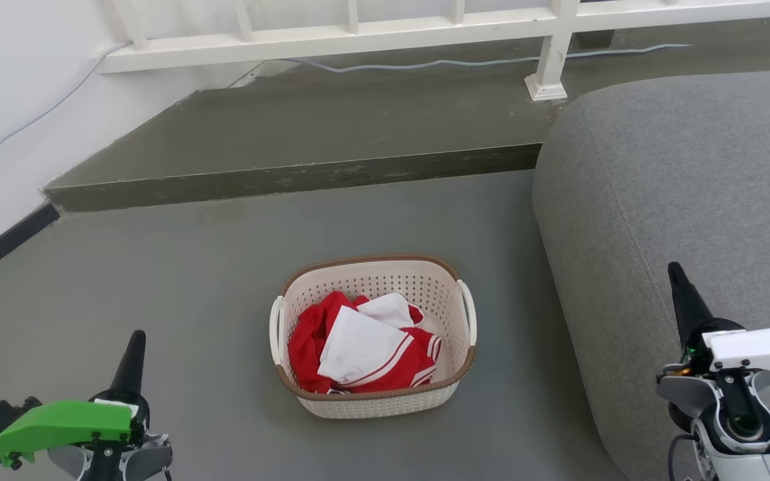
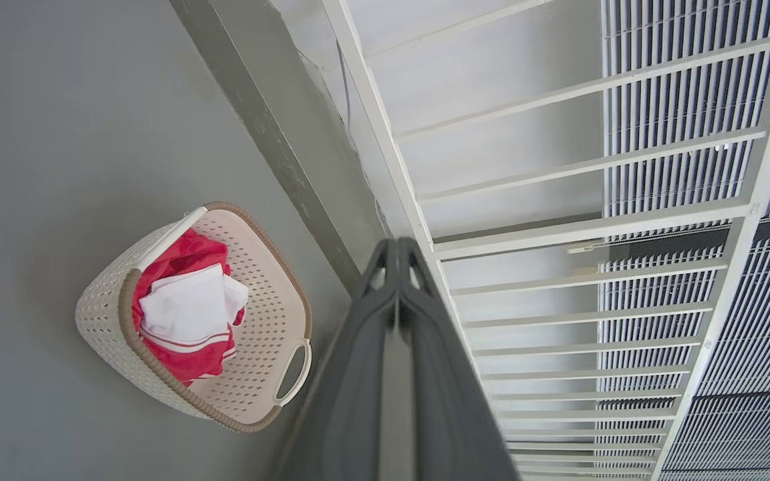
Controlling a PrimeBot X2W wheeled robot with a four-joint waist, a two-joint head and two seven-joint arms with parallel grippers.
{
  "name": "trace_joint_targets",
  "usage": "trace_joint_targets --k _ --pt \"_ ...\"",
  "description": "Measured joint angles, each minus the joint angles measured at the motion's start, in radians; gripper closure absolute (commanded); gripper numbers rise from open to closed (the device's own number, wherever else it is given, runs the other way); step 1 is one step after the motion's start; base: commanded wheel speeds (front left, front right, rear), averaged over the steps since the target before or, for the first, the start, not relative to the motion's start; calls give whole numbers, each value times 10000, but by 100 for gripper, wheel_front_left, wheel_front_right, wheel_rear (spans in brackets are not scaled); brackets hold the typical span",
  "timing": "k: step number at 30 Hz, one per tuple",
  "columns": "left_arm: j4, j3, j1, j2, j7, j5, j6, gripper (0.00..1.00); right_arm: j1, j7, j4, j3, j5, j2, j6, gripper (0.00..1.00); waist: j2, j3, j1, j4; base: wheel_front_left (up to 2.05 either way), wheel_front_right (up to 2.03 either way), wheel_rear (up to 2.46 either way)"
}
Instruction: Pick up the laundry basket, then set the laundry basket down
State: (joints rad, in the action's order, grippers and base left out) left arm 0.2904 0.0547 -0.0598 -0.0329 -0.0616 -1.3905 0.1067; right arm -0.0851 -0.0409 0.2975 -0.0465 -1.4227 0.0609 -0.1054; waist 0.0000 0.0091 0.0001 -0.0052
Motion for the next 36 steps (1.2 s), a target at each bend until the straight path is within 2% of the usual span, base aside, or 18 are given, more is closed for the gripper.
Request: trace_joint_targets --k 18,36 --pt "-73 351 -22 -2 -531 -2082 165 100 3 -525 -111 -706 -1889 -82 -90 100 0 -65 0 53 0 0 0" --pt "-84 349 -23 0 -531 -2082 167 100 5 -525 -119 -719 -1889 -109 -90 100 0 -64 0 52 0 0 0"
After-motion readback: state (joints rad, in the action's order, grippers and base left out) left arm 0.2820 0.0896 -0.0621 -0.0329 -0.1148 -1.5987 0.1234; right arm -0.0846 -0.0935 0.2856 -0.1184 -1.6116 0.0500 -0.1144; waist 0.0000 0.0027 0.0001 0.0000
